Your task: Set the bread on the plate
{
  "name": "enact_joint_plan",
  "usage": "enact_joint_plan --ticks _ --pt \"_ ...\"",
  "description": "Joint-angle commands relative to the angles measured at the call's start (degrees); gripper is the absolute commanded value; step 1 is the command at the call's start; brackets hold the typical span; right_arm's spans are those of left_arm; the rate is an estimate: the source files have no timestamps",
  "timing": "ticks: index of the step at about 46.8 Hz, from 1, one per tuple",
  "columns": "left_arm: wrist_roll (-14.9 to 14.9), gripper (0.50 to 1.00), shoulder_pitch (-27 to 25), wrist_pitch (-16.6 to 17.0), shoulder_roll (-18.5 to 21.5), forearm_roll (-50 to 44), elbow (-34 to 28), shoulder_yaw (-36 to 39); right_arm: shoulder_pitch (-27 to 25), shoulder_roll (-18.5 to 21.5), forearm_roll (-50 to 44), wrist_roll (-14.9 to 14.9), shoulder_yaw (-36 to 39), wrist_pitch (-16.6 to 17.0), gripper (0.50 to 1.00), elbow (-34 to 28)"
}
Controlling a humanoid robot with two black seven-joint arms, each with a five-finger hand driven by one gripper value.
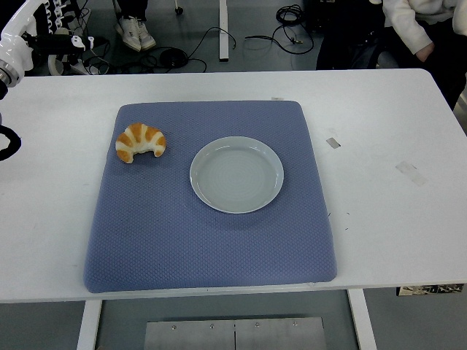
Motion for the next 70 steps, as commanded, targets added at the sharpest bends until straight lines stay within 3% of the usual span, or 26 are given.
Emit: enact_joint_plan --ticks 1,24,39,48,55,65,70 --pt "0.0 0.972 -0.1 0.1 -0.1 0.0 0.0 0.2 0.0 0.0 0.0 0.0 0.0 0.0 1.0 0.0" --pt "0.4 0.974 -0.5 0.6 -0.6 0.1 -0.1 0.2 0.0 0.0 0.0 0.1 0.0 0.0 1.0 0.0" --pt "9.8 0.974 -2.7 0.6 -2.1 0.3 -1.0 2.8 0.0 0.0 0.0 0.0 0.0 0.0 1.0 0.0" --pt "11.6 0.972 -5.2 0.7 -1.9 1.5 -2.5 6.0 0.0 0.0 0.0 0.1 0.0 0.0 1.0 0.0" --pt "16.7 0.969 -5.3 0.9 -2.0 7.2 -6.2 6.3 0.0 0.0 0.0 0.1 0.0 0.0 1.0 0.0" --pt "17.7 0.966 -6.5 4.3 -2.4 9.8 -7.0 11.7 0.0 0.0 0.0 0.0 0.0 0.0 1.0 0.0" --pt "17.6 0.965 -6.6 9.5 -3.9 12.2 -7.1 15.6 0.0 0.0 0.0 0.1 0.0 0.0 1.0 0.0"
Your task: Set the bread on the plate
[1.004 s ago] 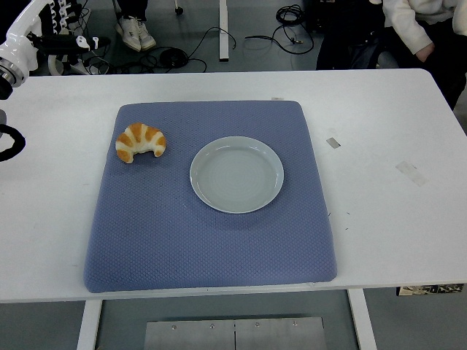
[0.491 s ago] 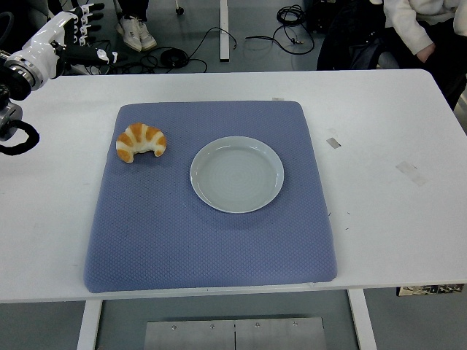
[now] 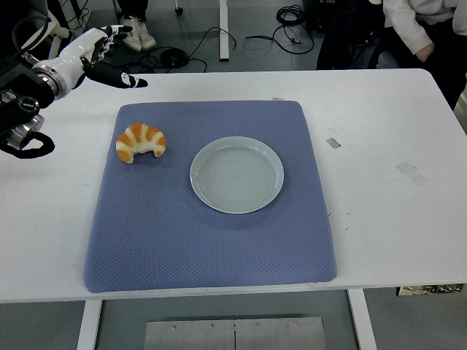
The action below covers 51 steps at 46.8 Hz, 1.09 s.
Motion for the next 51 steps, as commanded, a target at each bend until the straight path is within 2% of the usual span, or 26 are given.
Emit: enact_joint_plan --ticks 1,6,13,21,33,43,51 --pt "0.0 0.965 0.0 3.8 -1.1 1.5 0.0 2.4 0.0 0.0 0.0 0.0 0.0 0.0 1.0 0.0" --pt "0.0 0.965 -0.1 5.9 -1.5 2.2 -0.4 4.1 0.0 0.0 0.0 0.0 0.0 0.0 1.0 0.0" --pt "0.3 0.965 -0.1 5.8 -1.3 2.2 -2.3 4.9 0.0 0.0 0.0 0.0 0.0 0.0 1.0 0.0" --pt "4.7 0.965 -1.6 5.7 -1.7 2.3 -3.3 9.0 0.0 0.0 0.0 0.0 0.0 0.0 1.0 0.0" --pt "6.1 0.963 -2.0 5.6 -2.9 2.6 -3.9 13.4 0.0 0.0 0.0 0.0 0.0 0.0 1.0 0.0" --pt "7.5 0.961 -2.4 5.5 -1.0 2.5 -7.8 14.6 0.0 0.0 0.0 0.0 0.0 0.0 1.0 0.0" --pt "8.8 0.955 -3.1 4.3 -0.7 2.8 -8.1 16.7 0.0 0.0 0.0 0.0 0.0 0.0 1.0 0.0"
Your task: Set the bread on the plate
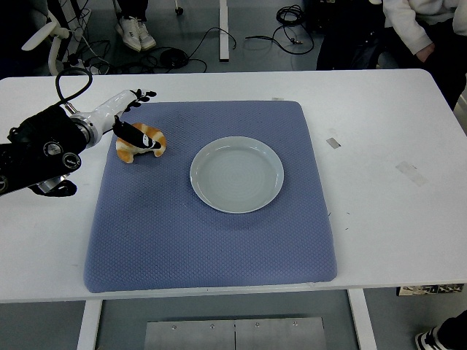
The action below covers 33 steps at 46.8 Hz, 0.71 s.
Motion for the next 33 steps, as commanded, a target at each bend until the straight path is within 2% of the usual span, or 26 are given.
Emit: enact_joint_plan --ticks 1,17,33 --pt "0.3 0.954 -0.4 -1.1 0.0 0.4 0.0 1.2 0.0 0.0 0.0 0.0 0.0 0.0 1.0 0.0" --pt "0.6 0.955 -0.7 -3.8 1.5 6.9 0.1 1.0 0.0 0.0 0.0 0.0 0.0 0.0 1.0 0.0" --pt "0.6 0.954 -0.5 -3.9 1.3 12.7 1.5 1.4 0.0 0.0 0.0 0.0 0.0 0.0 1.0 0.0"
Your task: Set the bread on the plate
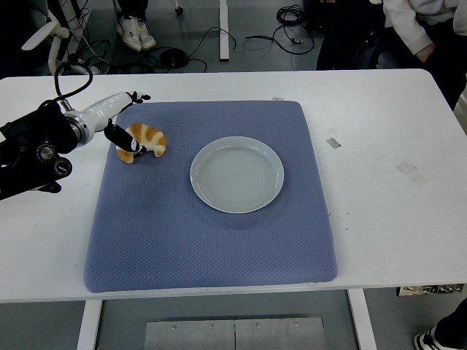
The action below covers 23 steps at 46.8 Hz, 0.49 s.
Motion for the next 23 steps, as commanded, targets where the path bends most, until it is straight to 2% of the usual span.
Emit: enact_joint_plan --ticks 1,23 --pt "0.0 0.954 0.1 0.0 -0.2 1.1 0.8 0.2 0.0 0.0 0.0 -0.1 0.0 0.0 1.0 0.0" --pt "-0.2 0.966 0.3 -1.4 -0.6 1.3 3.1 0.4 0.0 0.0 0.0 -0.1 0.0 0.0 1.0 0.0"
